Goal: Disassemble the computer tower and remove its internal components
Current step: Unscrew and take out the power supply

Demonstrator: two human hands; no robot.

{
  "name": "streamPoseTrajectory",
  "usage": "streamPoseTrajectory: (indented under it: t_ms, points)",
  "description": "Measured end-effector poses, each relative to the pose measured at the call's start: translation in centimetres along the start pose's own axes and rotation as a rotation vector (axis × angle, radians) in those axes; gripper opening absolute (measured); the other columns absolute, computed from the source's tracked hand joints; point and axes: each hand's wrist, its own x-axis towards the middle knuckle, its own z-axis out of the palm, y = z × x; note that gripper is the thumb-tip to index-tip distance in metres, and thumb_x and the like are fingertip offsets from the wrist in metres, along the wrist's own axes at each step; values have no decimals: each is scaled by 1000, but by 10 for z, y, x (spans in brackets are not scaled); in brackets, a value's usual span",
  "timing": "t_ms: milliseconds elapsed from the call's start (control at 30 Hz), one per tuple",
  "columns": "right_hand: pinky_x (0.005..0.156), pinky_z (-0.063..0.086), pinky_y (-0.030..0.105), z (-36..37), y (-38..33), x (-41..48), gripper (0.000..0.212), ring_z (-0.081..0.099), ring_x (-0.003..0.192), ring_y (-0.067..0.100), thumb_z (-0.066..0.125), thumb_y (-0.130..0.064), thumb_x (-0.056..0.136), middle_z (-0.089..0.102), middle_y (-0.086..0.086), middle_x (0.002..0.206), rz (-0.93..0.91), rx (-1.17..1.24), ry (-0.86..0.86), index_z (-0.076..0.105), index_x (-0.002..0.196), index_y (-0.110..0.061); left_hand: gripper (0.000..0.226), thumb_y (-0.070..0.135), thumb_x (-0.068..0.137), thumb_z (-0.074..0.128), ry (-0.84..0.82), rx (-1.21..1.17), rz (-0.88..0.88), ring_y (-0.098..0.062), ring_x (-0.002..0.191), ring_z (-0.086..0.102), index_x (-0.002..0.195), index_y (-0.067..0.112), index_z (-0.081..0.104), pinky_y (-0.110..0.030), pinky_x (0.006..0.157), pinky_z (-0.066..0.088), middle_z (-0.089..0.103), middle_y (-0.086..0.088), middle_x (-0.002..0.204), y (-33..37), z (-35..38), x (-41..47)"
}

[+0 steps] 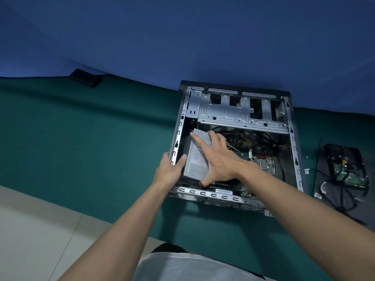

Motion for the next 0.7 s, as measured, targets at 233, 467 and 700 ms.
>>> streamPoseTrajectory:
  t_ms: [233, 467, 700]
  points:
    - [105, 21, 46, -16, -7, 11, 53, 7, 135, 24, 66, -58, 77, 21, -2, 133, 237, 587, 107, 44, 124, -44, 83, 80, 74, 51, 93, 297, -19, -30, 117, 55, 137, 28, 35, -46, 98, 39, 58, 1, 130, 1, 6, -1]
    - [70, 36, 39, 6, -44, 26, 82, 36, 116, 37, 73, -45, 67, 25, 11, 133, 825, 626, 378, 25, 133, -36, 91, 86, 71, 43, 156, 436, -4, -34, 111, 57, 136, 24, 29, -40, 79, 36, 59, -8, 127, 0, 9, -3]
    - [72, 39, 37, -7, -39, 18, 98, 49, 92, 25, 81, -47, 58, 58, 6, 120, 832, 725, 439, 29, 139, -28, 72, 73, 89, 25, 181, 428, 32, -36, 110, 56, 137, 20, 33, -45, 87, 41, 60, -12, 124, -3, 8, -2]
